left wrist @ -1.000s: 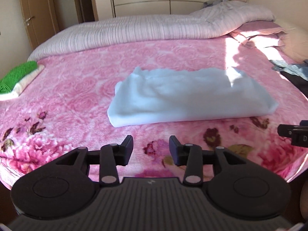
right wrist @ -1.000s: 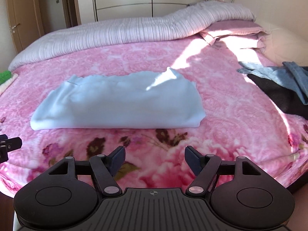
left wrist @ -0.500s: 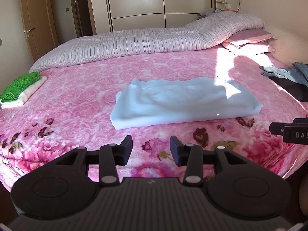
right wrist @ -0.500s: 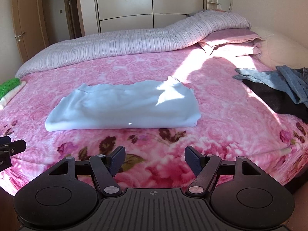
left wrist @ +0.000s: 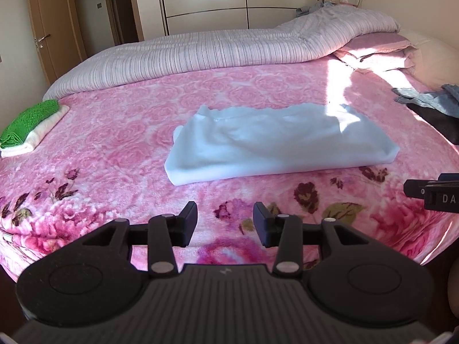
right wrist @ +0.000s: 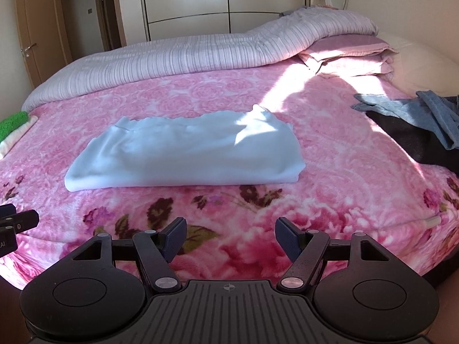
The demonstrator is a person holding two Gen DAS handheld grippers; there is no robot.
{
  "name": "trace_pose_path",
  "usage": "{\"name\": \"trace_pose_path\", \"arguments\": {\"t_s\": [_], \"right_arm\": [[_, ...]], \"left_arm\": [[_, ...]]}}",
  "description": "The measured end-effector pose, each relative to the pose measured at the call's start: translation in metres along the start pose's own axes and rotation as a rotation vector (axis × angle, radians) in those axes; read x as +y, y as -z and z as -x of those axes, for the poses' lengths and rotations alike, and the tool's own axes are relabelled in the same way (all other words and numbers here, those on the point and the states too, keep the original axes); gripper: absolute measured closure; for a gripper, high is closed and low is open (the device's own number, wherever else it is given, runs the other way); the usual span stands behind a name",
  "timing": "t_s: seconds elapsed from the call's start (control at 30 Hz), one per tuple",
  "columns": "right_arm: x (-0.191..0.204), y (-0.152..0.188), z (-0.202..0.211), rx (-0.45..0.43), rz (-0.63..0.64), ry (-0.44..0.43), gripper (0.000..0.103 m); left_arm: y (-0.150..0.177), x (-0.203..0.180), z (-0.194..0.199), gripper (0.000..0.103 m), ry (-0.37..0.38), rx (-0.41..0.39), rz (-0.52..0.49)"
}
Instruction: Fold clothes
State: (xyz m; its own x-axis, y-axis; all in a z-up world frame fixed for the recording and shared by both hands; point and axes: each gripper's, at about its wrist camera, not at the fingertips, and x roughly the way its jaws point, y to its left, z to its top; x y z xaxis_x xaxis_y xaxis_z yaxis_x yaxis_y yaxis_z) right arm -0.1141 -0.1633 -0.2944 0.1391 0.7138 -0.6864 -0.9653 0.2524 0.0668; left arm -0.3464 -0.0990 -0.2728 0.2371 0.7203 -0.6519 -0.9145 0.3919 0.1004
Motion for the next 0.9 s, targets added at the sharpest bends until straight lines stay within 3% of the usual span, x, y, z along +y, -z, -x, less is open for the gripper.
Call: {"name": "trace_pose_path", "arguments": {"t_s": [0.6,0.67,0.73,0.83,0.9], "right_arm": [[-0.015,-0.014,-0.069,0.106,-0.006,0.059,0.031],[-0.022,-0.015,-0.077,0.114,-0.042,0.035,0.031],[-0.033,-0.016,-0.084,0.118,-0.106,-0.009,0.031],[-0.071,-0.013,-0.099,0.118,-0.386,-0.153,0.031],[-0.098,-0.006,-0.113,0.132,-0.612,-0.226,0.031]], "left_arm": [[-0.014,0.034,-0.078,0.065,0.065,0.114,0.153],[-0.014,0.047,-0.087,0.065,0.115,0.12,0.234],[-0.011,0.069,-0.099,0.065,0.198,0.124,0.388],[-0.003,0.1,-0.122,0.065,0.289,0.158,0.648],[0.001,0.113,-0.136,0.063,0.294,0.167,0.761]]}}
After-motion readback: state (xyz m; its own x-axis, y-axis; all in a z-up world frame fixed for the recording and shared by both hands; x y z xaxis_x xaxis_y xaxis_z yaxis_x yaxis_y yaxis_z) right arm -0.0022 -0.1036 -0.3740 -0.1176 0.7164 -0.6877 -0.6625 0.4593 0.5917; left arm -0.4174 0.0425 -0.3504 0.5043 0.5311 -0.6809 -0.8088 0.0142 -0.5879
